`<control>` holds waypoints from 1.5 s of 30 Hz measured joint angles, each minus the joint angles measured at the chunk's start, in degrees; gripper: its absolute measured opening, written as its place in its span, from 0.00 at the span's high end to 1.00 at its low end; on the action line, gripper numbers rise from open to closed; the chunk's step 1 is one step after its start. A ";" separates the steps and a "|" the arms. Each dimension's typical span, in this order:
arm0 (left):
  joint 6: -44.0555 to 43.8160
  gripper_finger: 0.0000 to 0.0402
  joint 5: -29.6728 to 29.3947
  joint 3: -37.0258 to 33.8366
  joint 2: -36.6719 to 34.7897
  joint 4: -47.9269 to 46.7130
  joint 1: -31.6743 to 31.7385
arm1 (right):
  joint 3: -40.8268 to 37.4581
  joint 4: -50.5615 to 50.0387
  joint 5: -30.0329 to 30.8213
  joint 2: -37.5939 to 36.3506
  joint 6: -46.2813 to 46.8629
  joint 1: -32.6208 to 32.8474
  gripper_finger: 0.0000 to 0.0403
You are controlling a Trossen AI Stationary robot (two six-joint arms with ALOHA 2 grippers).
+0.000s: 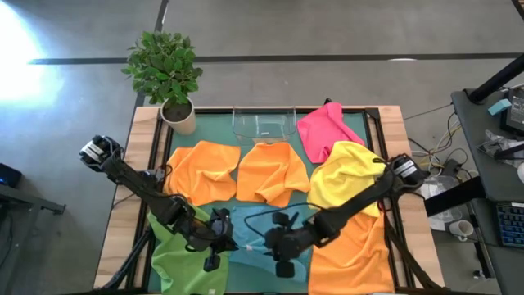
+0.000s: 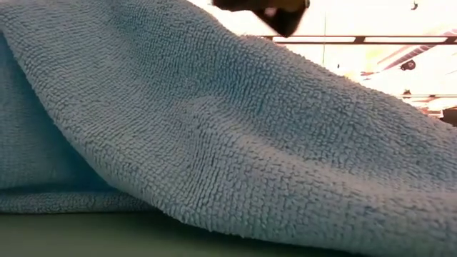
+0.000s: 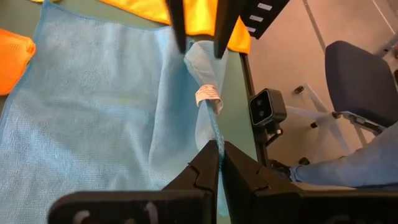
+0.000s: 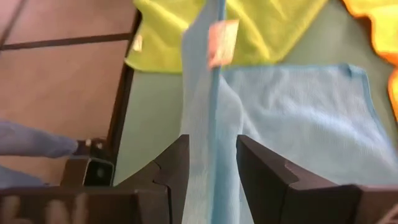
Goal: Fold microfiber towels
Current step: Fold the blue microfiber towel
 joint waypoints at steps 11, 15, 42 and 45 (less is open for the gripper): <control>0.40 1.00 -0.92 -0.04 0.07 1.20 0.00 | -0.04 7.22 -17.36 2.23 -2.37 -5.96 0.70; 0.40 1.00 -1.04 -0.04 0.07 1.36 0.00 | -0.04 7.90 -21.44 3.38 -2.12 -6.34 0.71; 1.39 1.00 -5.35 -0.12 -0.48 -0.13 0.02 | -0.92 0.23 -27.50 5.69 5.57 -0.96 0.77; 1.30 1.00 -5.35 -0.14 -0.48 -1.21 0.02 | -0.92 -0.19 -27.54 6.85 7.74 0.22 0.78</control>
